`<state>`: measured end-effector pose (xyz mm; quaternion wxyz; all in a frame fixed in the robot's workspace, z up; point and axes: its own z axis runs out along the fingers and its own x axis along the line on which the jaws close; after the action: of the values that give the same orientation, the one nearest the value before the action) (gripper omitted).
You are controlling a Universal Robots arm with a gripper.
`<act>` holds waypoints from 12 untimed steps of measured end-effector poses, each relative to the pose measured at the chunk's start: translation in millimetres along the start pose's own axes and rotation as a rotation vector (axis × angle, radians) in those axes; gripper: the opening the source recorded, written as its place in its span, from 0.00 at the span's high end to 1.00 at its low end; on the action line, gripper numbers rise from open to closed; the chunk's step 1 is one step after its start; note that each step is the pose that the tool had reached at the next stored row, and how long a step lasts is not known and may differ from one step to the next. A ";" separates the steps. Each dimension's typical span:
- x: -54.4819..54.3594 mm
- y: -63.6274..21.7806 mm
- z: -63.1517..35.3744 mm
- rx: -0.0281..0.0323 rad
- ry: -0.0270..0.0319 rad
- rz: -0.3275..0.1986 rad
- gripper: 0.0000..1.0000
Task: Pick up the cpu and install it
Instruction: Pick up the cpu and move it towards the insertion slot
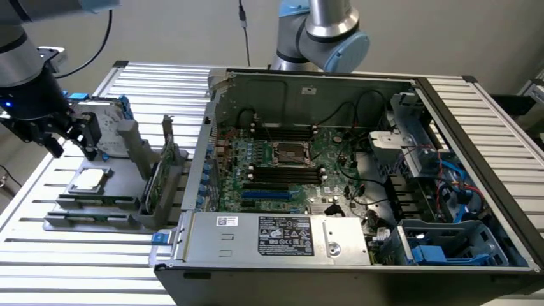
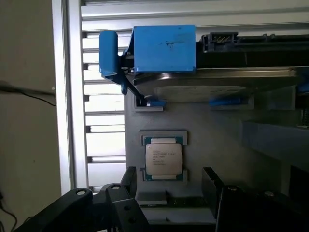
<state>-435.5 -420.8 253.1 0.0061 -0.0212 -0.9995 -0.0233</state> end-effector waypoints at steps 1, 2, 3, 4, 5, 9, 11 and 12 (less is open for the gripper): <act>-0.1 -0.5 1.8 -0.0001 0.0000 0.000 0.35; -0.3 -1.0 3.6 -0.0001 0.0001 0.000 0.35; -0.6 -1.5 5.4 -0.0002 0.0002 0.000 0.35; -0.9 -2.0 7.2 -0.0005 0.0001 0.000 0.35; -1.2 -2.5 9.0 -0.0007 0.0000 0.000 0.35; -2.1 -4.2 16.2 -0.0015 0.0001 0.000 0.35; -2.4 -4.8 19.8 -0.0019 0.0002 0.000 0.35; -2.4 -5.1 21.6 -0.0021 0.0002 0.000 0.35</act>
<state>-433.5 -425.0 231.2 0.0062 -0.0212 -0.9995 -0.0244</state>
